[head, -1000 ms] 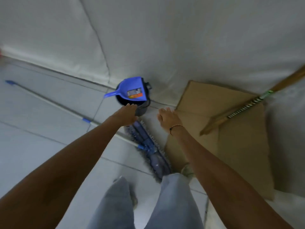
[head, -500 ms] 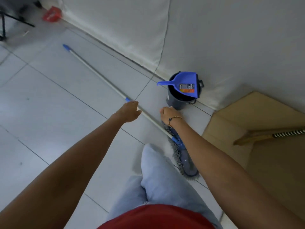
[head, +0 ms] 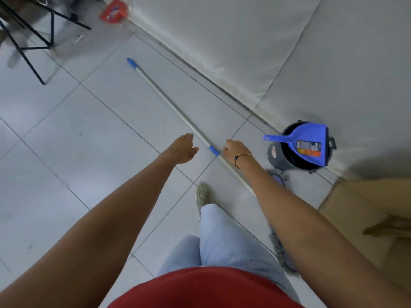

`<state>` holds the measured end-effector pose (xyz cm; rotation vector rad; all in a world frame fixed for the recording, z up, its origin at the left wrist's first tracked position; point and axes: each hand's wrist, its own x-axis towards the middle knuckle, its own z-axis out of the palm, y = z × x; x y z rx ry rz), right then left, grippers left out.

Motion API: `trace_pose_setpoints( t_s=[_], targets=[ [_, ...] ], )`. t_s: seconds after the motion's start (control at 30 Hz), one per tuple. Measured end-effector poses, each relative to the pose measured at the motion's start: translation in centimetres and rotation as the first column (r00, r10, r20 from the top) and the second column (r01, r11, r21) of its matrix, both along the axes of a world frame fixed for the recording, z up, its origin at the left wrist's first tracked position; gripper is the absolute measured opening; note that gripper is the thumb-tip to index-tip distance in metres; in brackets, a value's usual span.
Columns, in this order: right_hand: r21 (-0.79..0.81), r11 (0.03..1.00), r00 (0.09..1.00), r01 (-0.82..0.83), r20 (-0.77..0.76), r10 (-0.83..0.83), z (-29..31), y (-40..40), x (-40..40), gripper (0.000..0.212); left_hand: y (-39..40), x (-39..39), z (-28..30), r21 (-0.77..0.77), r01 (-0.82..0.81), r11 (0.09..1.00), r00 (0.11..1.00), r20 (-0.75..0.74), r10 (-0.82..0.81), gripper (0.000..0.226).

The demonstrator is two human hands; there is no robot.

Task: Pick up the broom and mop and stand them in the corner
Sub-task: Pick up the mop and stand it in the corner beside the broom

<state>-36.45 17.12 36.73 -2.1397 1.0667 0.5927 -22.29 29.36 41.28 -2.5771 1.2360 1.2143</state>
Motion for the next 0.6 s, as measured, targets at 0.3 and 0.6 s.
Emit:
trace_pose_setpoints(
  t_s=[0.3, 0.6],
  targets=[
    [-0.057, 0.996, 0.997, -0.066, -0.032, 0.064, 0.8, -3.7, 15.3, 0.031, -2.5, 14.3, -0.6, 0.051, 0.059, 0.997, 0.998, 0.005, -0.06, 0.055],
    [0.036, 0.972, 0.968, 0.231, -0.103, -0.227, -2.9, -5.8, 22.0, 0.035, -7.0, 26.8, -4.9, 0.101, -0.076, 0.992, 0.969, -0.226, 0.097, 0.061]
  ],
)
